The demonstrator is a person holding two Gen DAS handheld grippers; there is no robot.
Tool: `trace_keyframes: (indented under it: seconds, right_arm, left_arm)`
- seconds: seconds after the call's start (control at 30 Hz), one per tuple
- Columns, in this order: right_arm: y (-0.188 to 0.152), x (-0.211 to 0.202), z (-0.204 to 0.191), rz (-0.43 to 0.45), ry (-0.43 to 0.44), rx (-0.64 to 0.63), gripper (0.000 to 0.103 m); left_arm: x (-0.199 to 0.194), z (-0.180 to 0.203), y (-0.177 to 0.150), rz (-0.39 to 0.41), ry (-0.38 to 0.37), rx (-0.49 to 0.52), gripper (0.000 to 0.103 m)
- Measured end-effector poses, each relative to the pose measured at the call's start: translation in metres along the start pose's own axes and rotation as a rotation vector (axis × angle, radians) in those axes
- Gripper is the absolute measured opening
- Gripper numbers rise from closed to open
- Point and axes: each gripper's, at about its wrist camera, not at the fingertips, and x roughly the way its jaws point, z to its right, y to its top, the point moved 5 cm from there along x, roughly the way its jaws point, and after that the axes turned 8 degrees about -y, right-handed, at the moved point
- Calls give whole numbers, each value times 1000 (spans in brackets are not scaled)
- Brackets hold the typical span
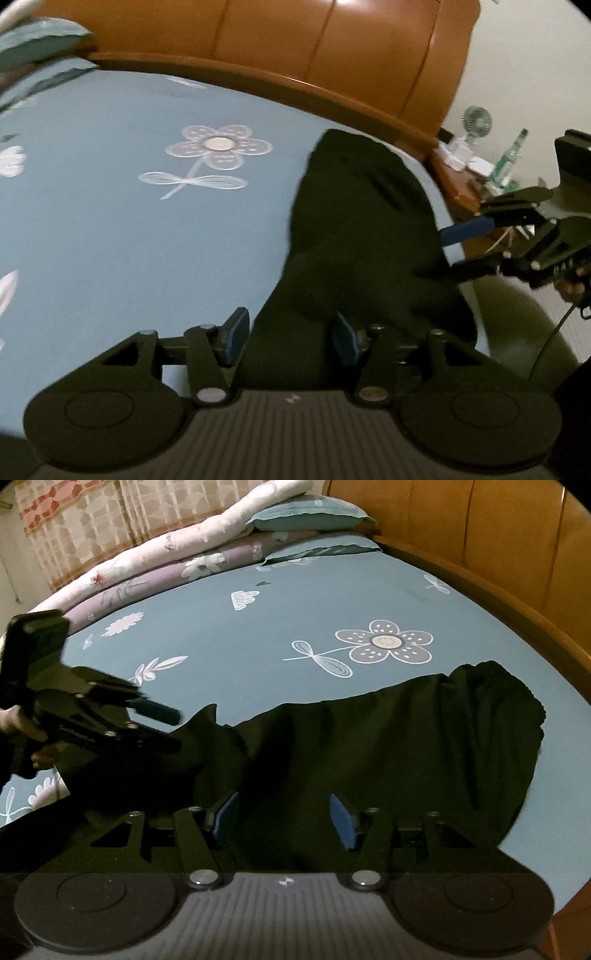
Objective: Fold clothes
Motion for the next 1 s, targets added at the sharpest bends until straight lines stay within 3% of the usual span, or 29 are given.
trace_keyframes:
  seconds: [0.13, 0.2, 0.3, 0.37, 0.53, 0.8, 1.0]
  right_arm:
    - [0, 2, 5, -6, -2, 13, 60]
    - [1, 3, 8, -6, 1, 16, 60]
    - [3, 6, 13, -6, 4, 33, 63]
    - [5, 10, 15, -8, 9, 46, 63]
    - [8, 18, 13, -16, 25, 50, 63]
    - [6, 20, 18, -24, 11, 69, 64]
    - [5, 21, 22, -24, 1, 86, 65]
  left_arm:
    - [15, -2, 8, -24, -60, -38, 51]
    - [7, 10, 8, -12, -68, -9, 51]
    - [-7, 35, -1, -18, -218, 28, 55]
    - [-6, 47, -12, -63, -263, 50, 59]
    - [6, 49, -29, -107, -261, 13, 59]
    - [22, -2, -18, 50, -402, -393, 68]
    - [28, -35, -9, 232, -364, -593, 68]
